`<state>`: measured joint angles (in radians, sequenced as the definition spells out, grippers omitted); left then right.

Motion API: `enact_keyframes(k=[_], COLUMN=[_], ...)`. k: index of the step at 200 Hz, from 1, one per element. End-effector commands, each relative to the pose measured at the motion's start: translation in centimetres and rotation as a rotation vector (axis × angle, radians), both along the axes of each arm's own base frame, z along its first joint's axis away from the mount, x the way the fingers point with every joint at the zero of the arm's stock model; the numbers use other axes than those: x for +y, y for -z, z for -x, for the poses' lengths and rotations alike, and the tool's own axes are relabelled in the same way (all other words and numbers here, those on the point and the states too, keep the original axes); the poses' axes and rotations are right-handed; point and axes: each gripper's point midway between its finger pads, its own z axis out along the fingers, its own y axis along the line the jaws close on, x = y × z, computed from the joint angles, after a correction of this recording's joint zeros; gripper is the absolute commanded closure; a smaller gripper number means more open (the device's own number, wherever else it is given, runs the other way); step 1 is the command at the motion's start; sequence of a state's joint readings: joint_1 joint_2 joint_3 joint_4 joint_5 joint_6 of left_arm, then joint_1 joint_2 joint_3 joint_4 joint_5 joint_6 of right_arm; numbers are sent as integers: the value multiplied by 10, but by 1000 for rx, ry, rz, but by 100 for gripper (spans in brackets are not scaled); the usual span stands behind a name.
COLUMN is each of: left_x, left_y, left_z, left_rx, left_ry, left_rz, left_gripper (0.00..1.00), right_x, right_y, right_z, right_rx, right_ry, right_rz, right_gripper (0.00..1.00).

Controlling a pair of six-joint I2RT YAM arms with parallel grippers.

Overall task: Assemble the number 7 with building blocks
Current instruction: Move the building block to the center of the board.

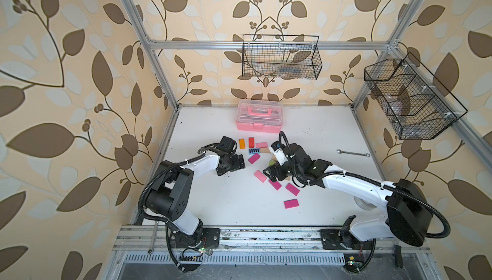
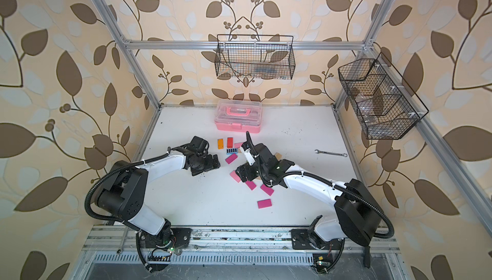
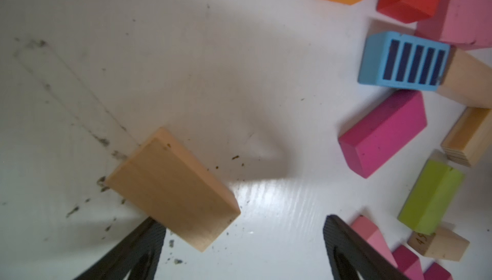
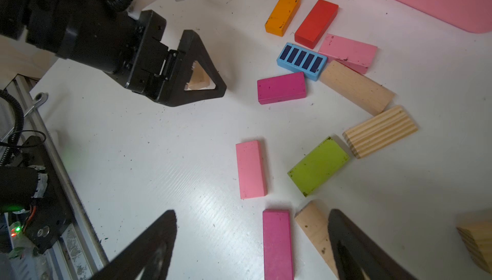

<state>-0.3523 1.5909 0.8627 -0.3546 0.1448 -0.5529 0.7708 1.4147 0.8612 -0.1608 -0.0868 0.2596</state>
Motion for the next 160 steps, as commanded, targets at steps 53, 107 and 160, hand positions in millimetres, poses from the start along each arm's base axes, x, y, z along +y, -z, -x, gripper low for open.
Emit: enact_keyframes(k=[53, 107, 160], left_x=[28, 36, 9], left_y=[-54, -51, -11], left_z=[-24, -30, -32], left_rx=[-136, -123, -21], left_ry=[-12, 112, 329], left_rz=[-142, -269, -211], left_gripper=[1, 1, 1], right_x=[14, 3, -16], right_y=[-14, -25, -39], right_z=[12, 11, 3], right_rx=[-38, -47, -50], right_ry=[-72, -67, -64], right_rz=[-18, -29, -24], right_gripper=[12, 11, 11])
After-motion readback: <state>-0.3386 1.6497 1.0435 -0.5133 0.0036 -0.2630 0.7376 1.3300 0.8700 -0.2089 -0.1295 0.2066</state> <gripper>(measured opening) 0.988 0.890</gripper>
